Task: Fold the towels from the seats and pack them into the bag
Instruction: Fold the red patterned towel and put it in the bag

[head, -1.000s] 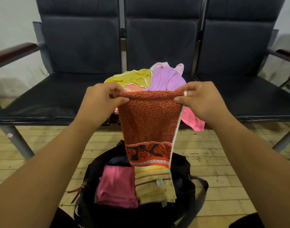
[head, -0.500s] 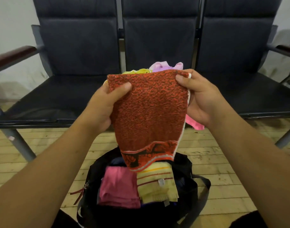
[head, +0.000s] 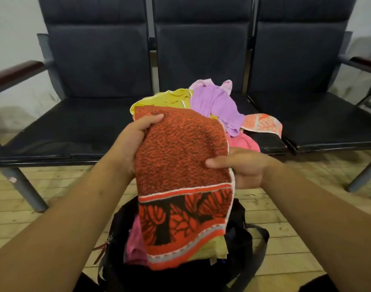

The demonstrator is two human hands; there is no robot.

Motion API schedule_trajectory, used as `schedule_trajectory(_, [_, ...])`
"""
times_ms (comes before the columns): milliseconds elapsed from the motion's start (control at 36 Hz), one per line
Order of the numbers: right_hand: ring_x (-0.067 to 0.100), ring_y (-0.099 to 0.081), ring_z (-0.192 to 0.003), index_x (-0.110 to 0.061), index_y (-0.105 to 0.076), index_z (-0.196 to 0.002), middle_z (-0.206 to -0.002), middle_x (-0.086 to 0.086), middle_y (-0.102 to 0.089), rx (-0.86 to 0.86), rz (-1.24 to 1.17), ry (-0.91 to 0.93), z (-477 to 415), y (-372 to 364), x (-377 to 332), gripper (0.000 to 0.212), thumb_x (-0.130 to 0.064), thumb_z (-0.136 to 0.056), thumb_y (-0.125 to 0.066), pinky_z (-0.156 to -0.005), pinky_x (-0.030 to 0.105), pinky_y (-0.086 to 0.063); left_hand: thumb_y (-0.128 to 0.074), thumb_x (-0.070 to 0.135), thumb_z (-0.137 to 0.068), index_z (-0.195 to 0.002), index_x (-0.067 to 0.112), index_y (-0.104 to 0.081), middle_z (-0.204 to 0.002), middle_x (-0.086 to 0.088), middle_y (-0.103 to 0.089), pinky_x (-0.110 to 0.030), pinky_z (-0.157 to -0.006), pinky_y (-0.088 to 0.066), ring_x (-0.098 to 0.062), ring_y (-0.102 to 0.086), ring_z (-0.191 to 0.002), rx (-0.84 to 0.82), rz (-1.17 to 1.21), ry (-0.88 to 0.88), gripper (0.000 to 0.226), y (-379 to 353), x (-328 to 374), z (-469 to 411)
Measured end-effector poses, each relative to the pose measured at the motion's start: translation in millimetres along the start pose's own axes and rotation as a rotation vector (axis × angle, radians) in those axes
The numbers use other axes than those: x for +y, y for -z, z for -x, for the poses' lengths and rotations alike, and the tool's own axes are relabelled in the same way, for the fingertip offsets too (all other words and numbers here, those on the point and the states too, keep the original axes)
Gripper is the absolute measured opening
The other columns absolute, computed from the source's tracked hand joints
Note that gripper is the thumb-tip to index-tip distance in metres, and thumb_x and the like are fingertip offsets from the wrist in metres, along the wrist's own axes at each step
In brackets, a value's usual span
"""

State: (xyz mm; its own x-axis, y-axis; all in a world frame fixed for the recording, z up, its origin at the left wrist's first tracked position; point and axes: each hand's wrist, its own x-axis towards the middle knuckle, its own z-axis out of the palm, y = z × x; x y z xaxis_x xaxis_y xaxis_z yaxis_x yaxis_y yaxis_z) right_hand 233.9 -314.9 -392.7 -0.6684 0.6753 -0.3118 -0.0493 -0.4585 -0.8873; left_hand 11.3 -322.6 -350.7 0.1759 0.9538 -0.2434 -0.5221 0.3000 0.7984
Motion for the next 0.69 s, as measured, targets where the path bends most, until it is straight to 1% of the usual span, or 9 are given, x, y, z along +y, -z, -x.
schedule_trajectory(83, [0.029,-0.071,-0.104,-0.006,-0.073,-0.113,-0.119,0.017,-0.071,0.047,-0.043,0.068,-4.2,-7.6,-7.5,0.035,-0.003,-0.079,-0.068,-0.093,0.04,-0.057,-0.055,0.022,-0.095,-0.076,0.01,-0.07,-0.073,-0.003,-0.066,-0.026,-0.06,-0.052,-0.016,-0.064,-0.06,0.045,0.015,-0.049,0.026,8.3,3.4,-4.0])
schedule_trajectory(139, [0.033,-0.071,-0.103,-0.003,-0.068,-0.119,-0.119,0.02,-0.07,0.067,-0.134,0.151,-4.9,-11.3,-14.1,0.037,-0.002,-0.082,-0.066,-0.093,0.044,-0.057,-0.055,0.04,-0.095,-0.068,0.014,-0.072,-0.071,0.001,-0.062,-0.023,-0.06,-0.049,-0.013,-0.059,-0.058,-0.009,0.054,-0.048,0.041,12.6,6.1,-2.8])
schedule_trajectory(222, [0.031,-0.074,-0.089,0.001,-0.073,-0.108,-0.106,0.02,-0.074,0.14,-0.237,0.259,-2.4,-16.0,-24.0,0.03,-0.008,-0.082,-0.06,-0.083,0.044,-0.061,-0.059,0.072,-0.075,-0.108,0.018,-0.074,-0.099,-0.004,-0.069,-0.038,-0.093,-0.05,-0.021,-0.065,-0.09,-0.175,-0.048,0.056,0.065,16.1,5.9,1.7])
schedule_trajectory(250, [0.031,-0.074,-0.086,0.001,-0.076,-0.102,-0.103,0.019,-0.074,0.154,-0.256,0.277,-1.7,-16.0,-26.5,0.027,-0.01,-0.083,-0.06,-0.081,0.043,-0.062,-0.059,0.074,-0.071,-0.115,0.019,-0.071,-0.105,-0.006,-0.07,-0.041,-0.095,-0.051,-0.023,-0.066,-0.096,-0.214,-0.122,0.068,0.072,18.3,3.0,1.7])
schedule_trajectory(333, [0.03,-0.074,-0.081,0.001,-0.079,-0.091,-0.097,0.018,-0.075,0.23,-0.281,0.27,-1.9,-12.0,-31.0,0.024,-0.013,-0.084,-0.06,-0.079,0.043,-0.061,-0.071,0.047,-0.077,-0.096,0.021,-0.077,-0.102,-0.009,-0.073,-0.038,-0.081,-0.06,-0.024,-0.071,-0.088,-0.226,-0.301,0.051,0.034,16.4,-6.5,3.1])
schedule_trajectory(389, [0.031,-0.073,-0.083,0.002,-0.077,-0.097,-0.1,0.02,-0.074,0.291,-0.252,0.221,-2.6,-7.8,-32.9,0.024,-0.012,-0.084,-0.062,-0.082,0.044,-0.059,-0.071,0.024,-0.08,-0.086,0.02,-0.08,-0.101,-0.013,-0.075,-0.038,-0.083,-0.06,-0.024,-0.073,-0.085,-0.192,-0.358,0.033,0.012,14.0,-11.2,3.9])
schedule_trajectory(500, [0.028,-0.072,-0.084,0.0,-0.067,-0.116,-0.105,0.019,-0.072,0.336,-0.186,0.142,0.6,-1.2,-34.0,0.034,-0.014,-0.085,-0.063,-0.08,0.041,-0.061,-0.066,0.016,-0.082,-0.081,0.015,-0.08,-0.098,-0.016,-0.075,-0.039,-0.082,-0.06,-0.025,-0.073,-0.082,-0.135,-0.275,-0.01,0.014,11.1,-15.7,4.1])
schedule_trajectory(611, [0.029,-0.07,-0.087,-0.006,-0.074,-0.107,-0.101,0.015,-0.072,0.288,-0.276,0.212,5.9,6.1,-33.8,0.038,-0.036,-0.085,-0.066,-0.087,0.042,-0.057,-0.061,0.018,-0.092,-0.093,0.012,-0.07,-0.093,-0.012,-0.076,-0.038,-0.079,-0.061,-0.023,-0.074,-0.079,-0.078,-0.187,-0.081,0.011,3.6,-16.1,7.3])
schedule_trajectory(694, [0.027,-0.072,-0.085,-0.006,-0.072,-0.108,-0.098,0.014,-0.074,0.229,-0.162,0.165,7.8,3.1,-30.0,0.038,-0.035,-0.083,-0.065,-0.079,0.04,-0.062,-0.06,0.022,-0.095,-0.099,0.011,-0.067,-0.092,-0.012,-0.076,-0.036,-0.075,-0.062,-0.022,-0.074,-0.079,-0.059,-0.148,-0.088,0.013,3.0,-15.5,6.7])
